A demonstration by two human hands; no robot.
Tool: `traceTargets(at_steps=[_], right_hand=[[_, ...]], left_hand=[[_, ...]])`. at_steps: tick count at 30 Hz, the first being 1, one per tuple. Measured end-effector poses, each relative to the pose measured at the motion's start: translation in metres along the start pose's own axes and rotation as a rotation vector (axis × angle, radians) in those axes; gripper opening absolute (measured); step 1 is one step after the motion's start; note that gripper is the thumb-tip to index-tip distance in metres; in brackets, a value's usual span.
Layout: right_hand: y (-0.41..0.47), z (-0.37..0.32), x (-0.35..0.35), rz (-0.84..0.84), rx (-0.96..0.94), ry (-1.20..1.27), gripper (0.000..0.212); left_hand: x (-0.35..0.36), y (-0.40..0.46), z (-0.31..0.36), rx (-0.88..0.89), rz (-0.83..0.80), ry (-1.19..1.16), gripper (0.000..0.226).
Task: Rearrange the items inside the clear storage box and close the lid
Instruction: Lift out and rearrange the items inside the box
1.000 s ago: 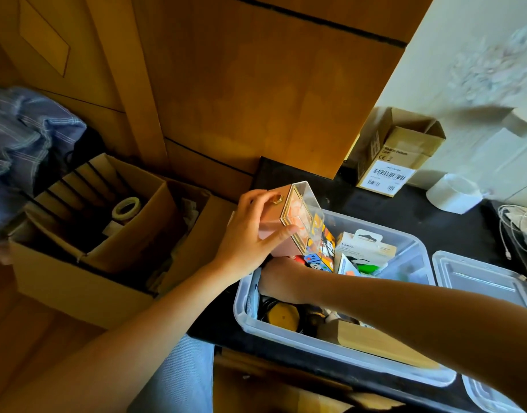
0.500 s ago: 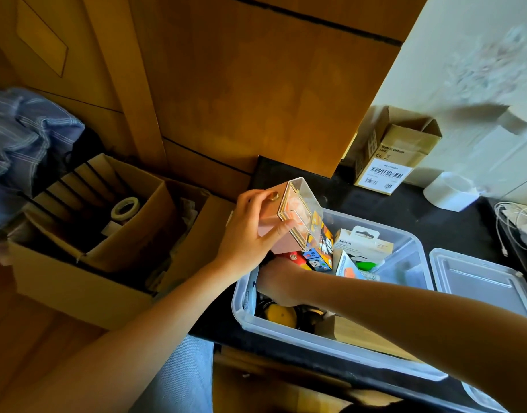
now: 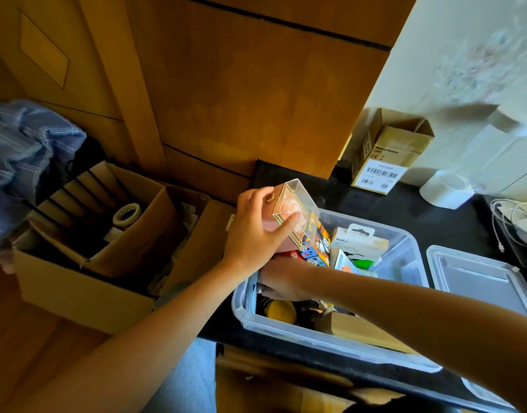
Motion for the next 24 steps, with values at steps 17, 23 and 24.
traceTargets(at_steps=[17, 23, 24], right_hand=[[-0.136, 0.131, 0.006, 0.236, 0.457, 0.378, 0.028], [-0.128, 0.144, 0.041, 0.091, 0.498, 0.072, 0.03], [-0.123, 0.144, 0.044, 0.087, 0.491, 0.043, 0.03]], left_hand=[[0.012, -0.018, 0.006, -0.036, 0.089, -0.047, 0.069], [0.012, -0.018, 0.002, -0.136, 0.094, -0.187, 0.07], [0.012, -0.019, 0.003, -0.147, 0.093, -0.199, 0.071]])
Point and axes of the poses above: each hand's wrist, its own y-axis towards the middle knuckle, its own x-axis out of the palm, z = x × y, the point moved 6 cm from there along y, towards the middle knuckle, and after that the axes turned 5 degrees about x, right-handed, at the moved point
